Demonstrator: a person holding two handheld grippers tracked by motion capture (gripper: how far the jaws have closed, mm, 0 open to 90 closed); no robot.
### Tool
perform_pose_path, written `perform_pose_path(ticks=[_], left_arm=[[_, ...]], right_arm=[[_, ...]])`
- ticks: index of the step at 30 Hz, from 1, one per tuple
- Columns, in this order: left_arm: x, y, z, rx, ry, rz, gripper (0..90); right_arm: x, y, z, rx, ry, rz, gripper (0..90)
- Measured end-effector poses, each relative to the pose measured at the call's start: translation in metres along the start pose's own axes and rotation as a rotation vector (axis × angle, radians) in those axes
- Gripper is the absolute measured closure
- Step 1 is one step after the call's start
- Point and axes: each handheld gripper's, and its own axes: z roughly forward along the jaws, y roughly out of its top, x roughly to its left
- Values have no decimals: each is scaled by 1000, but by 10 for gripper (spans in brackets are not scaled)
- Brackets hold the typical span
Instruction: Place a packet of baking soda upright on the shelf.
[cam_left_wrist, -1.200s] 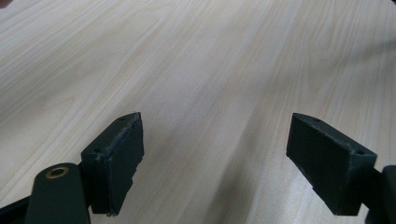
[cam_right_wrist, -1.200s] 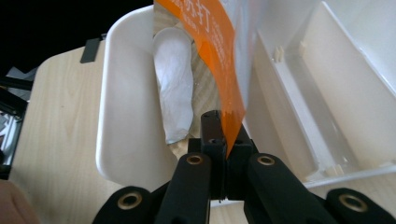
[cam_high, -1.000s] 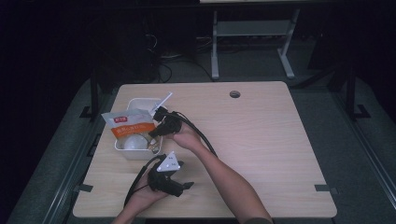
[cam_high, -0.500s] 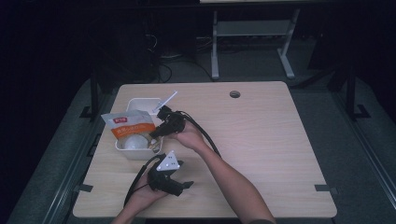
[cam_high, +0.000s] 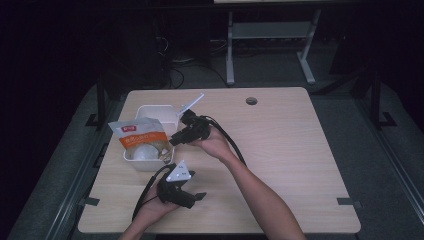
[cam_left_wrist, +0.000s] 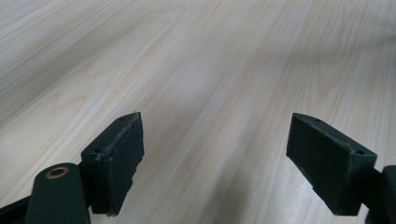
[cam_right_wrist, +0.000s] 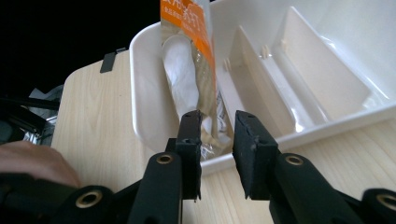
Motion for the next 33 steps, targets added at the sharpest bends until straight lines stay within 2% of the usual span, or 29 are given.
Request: perform_pose_path(ticks=[17,33], left_arm=[[3,0,-1,-6,10,-12,185],[5,0,-1,-11,14,-23,185]], right_arm=[[-5,-20,-43,-47,-14,37,658],[-8,-33,-67,-73,-28,52,634]])
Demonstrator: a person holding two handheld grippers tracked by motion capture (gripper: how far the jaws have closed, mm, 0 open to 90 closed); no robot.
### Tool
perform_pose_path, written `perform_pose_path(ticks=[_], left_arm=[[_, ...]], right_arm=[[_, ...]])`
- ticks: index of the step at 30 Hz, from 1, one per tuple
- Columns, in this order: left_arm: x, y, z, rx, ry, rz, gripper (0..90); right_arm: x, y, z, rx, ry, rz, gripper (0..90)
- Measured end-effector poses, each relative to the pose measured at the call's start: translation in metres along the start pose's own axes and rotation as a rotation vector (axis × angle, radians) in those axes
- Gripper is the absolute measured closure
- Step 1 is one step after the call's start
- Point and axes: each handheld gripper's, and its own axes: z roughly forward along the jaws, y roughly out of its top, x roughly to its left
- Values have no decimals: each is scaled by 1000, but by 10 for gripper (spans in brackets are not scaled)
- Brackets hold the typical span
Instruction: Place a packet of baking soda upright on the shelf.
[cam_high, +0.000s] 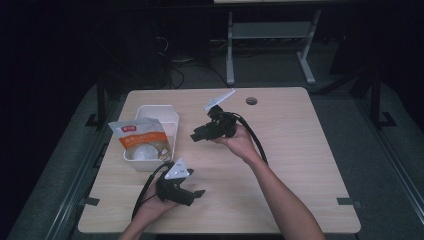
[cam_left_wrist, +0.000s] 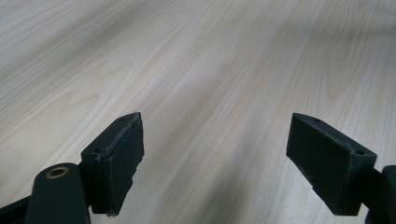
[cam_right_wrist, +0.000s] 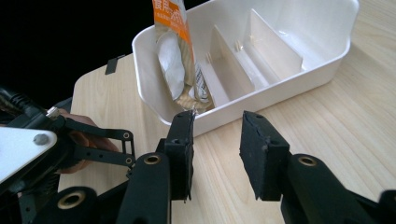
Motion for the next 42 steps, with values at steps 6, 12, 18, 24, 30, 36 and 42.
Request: perform_pose_path(ticks=[6,12,18,24,30,36,42], left_arm=[[1,0,0,-7,4,-5,185],[1,0,-1,-7,9,-7,185],[3,0,-1,-7,12,-6,185],[4,0,-2,-11,14,-15,185],[5,-1,-3,-15,19,-20,185],[5,-1,-3,-13,20,-20,185],[5,-1,-3,-11,20,-23,185]], right_arm=[[-1,-6,-14,-11,-9,13,608],[-2,-10,-24,-14,-8,28,574],[-3,-17,-36,-24,-21,41,547],[-3,-25,-46,-22,-33,51,534],[-3,-32,-56,-24,-41,59,520],[-4,-42,-67,-34,-54,71,510],[-5,-54,-78,-42,-66,93,491]])
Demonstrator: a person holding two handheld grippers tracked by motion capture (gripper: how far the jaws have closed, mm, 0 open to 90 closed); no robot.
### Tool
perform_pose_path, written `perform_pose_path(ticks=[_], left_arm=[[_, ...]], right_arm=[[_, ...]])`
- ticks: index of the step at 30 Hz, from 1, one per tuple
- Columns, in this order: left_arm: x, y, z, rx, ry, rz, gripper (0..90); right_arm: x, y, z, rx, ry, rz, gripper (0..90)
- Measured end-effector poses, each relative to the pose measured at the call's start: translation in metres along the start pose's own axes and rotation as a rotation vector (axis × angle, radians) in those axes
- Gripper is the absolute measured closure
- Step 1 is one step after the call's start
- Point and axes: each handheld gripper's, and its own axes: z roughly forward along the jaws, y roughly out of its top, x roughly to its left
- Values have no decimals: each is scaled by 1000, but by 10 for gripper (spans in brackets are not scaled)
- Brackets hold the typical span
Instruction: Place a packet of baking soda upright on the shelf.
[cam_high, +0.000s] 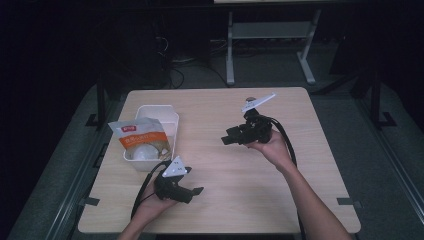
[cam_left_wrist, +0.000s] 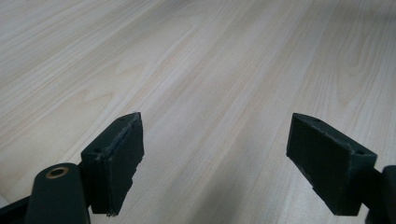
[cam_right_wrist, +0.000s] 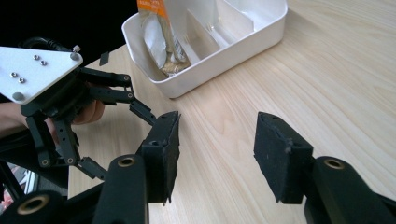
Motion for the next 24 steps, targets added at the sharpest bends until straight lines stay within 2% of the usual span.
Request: perform_pose_path(ticks=[24], left_arm=[[0,0,2,2,3,-5,185]], right_arm=[[-6,-41,-40,-23,-48,58,450]])
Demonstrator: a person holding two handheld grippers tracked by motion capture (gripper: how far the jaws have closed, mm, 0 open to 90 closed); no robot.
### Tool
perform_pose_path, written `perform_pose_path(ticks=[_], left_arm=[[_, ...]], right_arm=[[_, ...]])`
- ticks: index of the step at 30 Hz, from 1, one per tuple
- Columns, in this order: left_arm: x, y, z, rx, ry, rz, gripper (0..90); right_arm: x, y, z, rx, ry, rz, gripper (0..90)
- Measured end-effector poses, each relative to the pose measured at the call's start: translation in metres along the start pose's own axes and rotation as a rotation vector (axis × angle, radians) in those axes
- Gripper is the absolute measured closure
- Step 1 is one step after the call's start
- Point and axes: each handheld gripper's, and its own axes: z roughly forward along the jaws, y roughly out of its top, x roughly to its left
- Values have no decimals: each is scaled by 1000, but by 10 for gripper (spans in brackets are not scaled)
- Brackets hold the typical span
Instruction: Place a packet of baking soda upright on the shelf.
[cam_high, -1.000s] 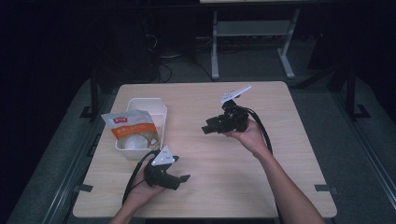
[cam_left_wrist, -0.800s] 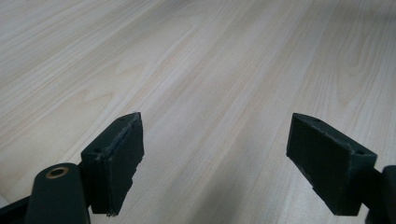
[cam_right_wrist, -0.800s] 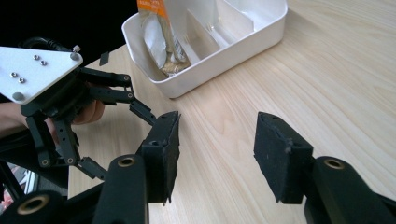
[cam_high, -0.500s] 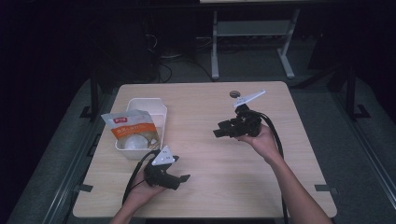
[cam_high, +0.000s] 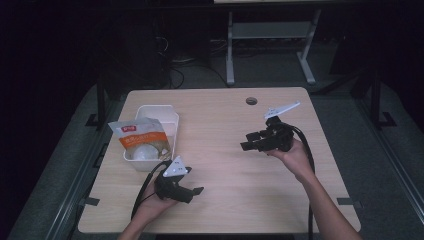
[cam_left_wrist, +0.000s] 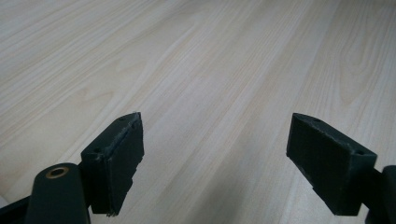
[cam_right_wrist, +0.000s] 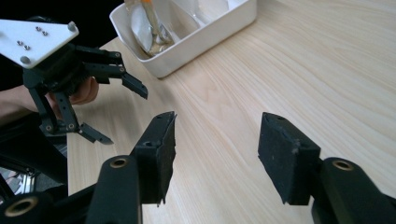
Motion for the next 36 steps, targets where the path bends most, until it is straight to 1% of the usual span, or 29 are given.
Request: perform_pose_path(ticks=[6,9,17,19,22,36], left_arm=[[0,0,0,-1,0,0,185],[0,1,1,1,0,3,185],[0,1,0,-2,3,2,185],[0,1,0,0,3,2,185],[0,1,1,1,2,6,185],[0,0,2,3,4,5,185]], right_arm=[[-3,-10,-10,-4,-7,20,442],[-3,-14,-15,-19,-12,22,440],[-5,-26,-21,-19,-20,36,436],[-5,-28,-23,-15,-19,47,429],[-5,-32,-26,-20,-25,47,430],[-8,-59,-42,-35,-48,81,424]])
